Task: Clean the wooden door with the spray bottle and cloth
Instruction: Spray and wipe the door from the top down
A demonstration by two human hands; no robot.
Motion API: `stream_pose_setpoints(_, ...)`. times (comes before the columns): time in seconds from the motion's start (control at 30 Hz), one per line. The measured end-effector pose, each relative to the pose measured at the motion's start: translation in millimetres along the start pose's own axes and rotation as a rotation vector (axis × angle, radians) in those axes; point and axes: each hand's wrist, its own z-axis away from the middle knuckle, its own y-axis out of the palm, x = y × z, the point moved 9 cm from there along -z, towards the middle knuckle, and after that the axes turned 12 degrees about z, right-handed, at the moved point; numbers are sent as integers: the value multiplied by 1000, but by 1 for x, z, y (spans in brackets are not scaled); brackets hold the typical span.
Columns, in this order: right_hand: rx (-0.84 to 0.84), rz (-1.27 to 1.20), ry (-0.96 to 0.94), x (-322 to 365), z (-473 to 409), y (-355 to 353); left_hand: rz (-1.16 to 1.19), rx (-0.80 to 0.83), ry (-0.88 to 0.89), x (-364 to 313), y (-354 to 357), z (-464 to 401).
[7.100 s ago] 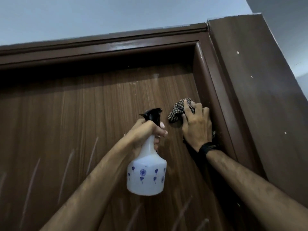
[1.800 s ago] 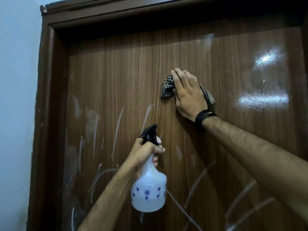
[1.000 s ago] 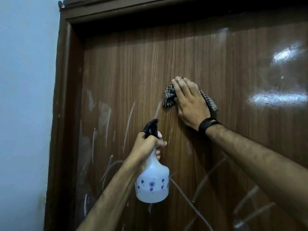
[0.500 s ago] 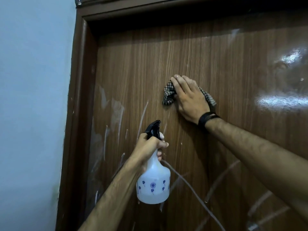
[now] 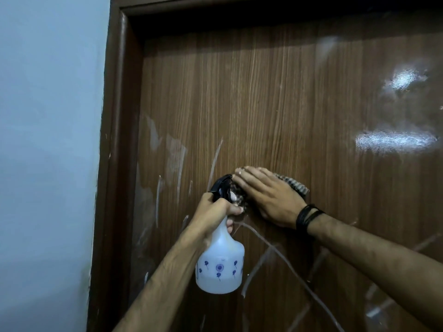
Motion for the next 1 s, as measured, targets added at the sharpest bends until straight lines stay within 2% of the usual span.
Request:
stream_pose_setpoints(0.13, -74, -18, 350, -78, -49, -14, 23, -14, -14, -4, -12, -7)
stream_pose_setpoints(0.2, -108, 9, 424, -102, -72, -21, 41, -30, -14, -7, -18, -11)
stream_pose_setpoints(0.37, -125, 24, 418, -83, -75, -19, 83, -49, -8, -3, -35, -15)
stream_pose_setpoints(0.57, -19, 71, -60, 30, -22, 2, 81, -99, -34, 13, -42, -8)
stream_pose_setpoints(0.63, -5, 69, -110, 35, -21, 7, 60, -128, -38, 13, -43, -6)
stream_pose_setpoints(0.7, -27, 49, -31, 14, -41, 3, 54, -125, -47, 11, -41, -4)
stream_pose_setpoints(0.8, -80, 7, 244, -49, -92, -12, 51, -135, -40, 3, -40, -2)
stream_pose_setpoints(0.87, -100, -13, 356, -78, -122, -22, 43, -147, -26, -5, -42, -1)
stream_pose_setpoints(0.93, -129, -28, 395, -85, -136, -24, 22, -166, -4, -13, -44, 1)
stream_pose_setpoints(1.0, -121, -22, 352, -68, -136, -19, -9, -189, 10, -17, -47, 5)
